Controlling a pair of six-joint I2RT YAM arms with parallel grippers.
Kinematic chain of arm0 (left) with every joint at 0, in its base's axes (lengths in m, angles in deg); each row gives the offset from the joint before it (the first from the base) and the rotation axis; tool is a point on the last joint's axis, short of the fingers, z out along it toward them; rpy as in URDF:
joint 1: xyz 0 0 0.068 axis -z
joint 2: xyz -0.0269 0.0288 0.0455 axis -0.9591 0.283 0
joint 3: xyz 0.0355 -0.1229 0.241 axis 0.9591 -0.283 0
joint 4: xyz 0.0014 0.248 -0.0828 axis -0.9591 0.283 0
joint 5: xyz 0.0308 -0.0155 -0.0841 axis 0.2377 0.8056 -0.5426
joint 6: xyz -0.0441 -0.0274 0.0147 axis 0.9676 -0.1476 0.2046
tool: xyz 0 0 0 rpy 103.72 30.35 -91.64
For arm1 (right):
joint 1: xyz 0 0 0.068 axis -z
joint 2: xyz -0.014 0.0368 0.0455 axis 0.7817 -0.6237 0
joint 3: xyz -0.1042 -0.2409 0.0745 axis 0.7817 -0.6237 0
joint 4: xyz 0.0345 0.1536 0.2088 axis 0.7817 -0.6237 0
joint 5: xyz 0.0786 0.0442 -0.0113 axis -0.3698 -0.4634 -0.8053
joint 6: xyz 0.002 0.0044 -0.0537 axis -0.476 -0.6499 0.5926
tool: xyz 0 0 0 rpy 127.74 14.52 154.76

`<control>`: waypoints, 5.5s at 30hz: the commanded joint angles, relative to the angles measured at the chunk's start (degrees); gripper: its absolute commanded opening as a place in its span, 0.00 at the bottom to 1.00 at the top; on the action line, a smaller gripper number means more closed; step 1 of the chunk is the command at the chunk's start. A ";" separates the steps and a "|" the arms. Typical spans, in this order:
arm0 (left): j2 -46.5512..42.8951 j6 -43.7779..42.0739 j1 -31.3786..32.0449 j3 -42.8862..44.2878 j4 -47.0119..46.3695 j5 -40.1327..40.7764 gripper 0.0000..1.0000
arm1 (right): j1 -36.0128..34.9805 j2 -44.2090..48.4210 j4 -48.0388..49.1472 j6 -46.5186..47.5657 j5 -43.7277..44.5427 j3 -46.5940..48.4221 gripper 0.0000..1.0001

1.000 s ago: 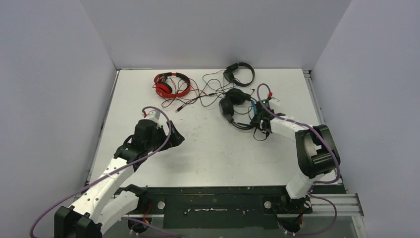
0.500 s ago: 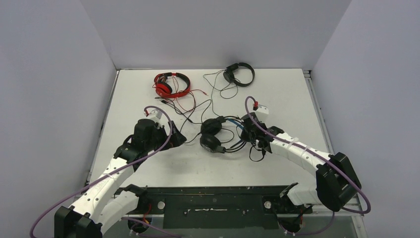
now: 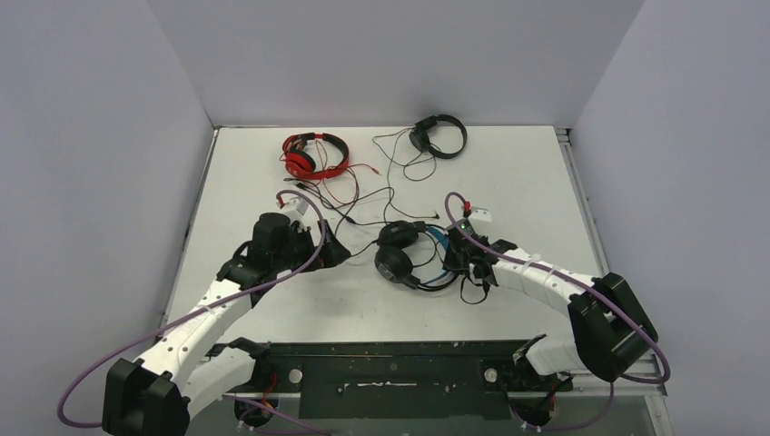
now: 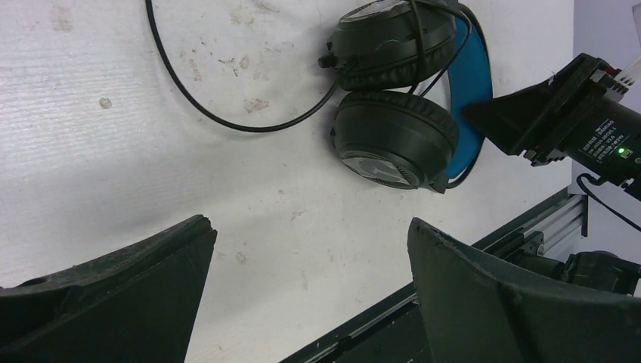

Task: Wrap the headphones
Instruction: Move the headphones to the center of the board, then pick up the headphones from the center of the board, then untie the headphones cable from the headphones.

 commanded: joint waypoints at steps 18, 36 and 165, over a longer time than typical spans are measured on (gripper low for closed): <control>1.22 -5.99 2.20 6.22 -0.79 0.81 0.97 | 5.95 -13.73 -3.07 8.60 -5.61 9.41 0.55; 25.61 -1.45 23.99 22.85 1.71 24.46 0.97 | 0.32 -6.30 -8.63 7.10 0.94 13.42 0.30; -11.95 -52.87 2.76 -3.86 -24.78 -35.42 0.59 | 0.09 13.27 -34.58 28.92 -12.10 41.36 0.00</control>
